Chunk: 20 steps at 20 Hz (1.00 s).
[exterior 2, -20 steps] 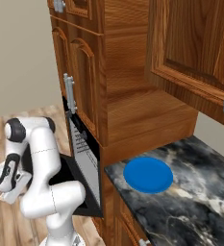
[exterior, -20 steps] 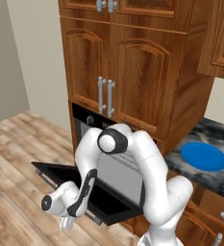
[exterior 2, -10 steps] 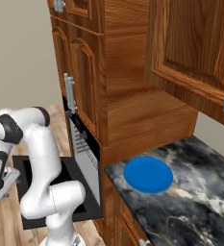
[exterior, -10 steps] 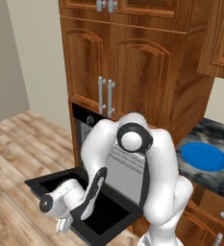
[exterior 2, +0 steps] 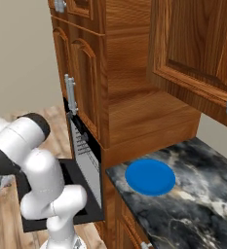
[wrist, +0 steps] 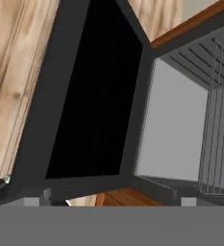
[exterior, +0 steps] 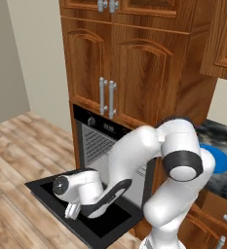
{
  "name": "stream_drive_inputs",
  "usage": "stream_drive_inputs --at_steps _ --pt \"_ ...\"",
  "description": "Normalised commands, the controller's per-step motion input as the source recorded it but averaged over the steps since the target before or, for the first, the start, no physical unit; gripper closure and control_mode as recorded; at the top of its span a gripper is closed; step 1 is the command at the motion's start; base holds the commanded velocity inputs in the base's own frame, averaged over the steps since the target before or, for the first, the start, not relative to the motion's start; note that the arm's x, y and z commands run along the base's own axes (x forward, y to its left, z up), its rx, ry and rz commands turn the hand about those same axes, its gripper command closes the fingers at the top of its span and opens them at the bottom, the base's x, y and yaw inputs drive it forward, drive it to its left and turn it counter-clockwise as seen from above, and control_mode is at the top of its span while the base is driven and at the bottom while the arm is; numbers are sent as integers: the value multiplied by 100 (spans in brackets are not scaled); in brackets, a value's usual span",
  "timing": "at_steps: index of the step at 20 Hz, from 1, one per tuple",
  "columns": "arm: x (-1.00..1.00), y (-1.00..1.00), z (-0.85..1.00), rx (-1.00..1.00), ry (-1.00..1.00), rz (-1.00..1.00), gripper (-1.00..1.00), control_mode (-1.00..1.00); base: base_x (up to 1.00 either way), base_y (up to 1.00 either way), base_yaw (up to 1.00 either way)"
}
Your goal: Take the baked cake out of the oven and place it on the plate for cooling. Then close the oven door.
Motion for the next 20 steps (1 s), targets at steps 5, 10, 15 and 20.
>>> stream_drive_inputs --at_steps 5,10,15,20 --pt "89 -77 37 -6 -1 -3 -100 -100 0 0 0" --pt "91 -24 -22 -27 4 -3 -100 -100 0 0 0" --pt "88 1 -47 -20 14 -1 -100 -100 0 0 0" --pt "86 0 -31 -21 1 -9 -100 -100 0 0 0"
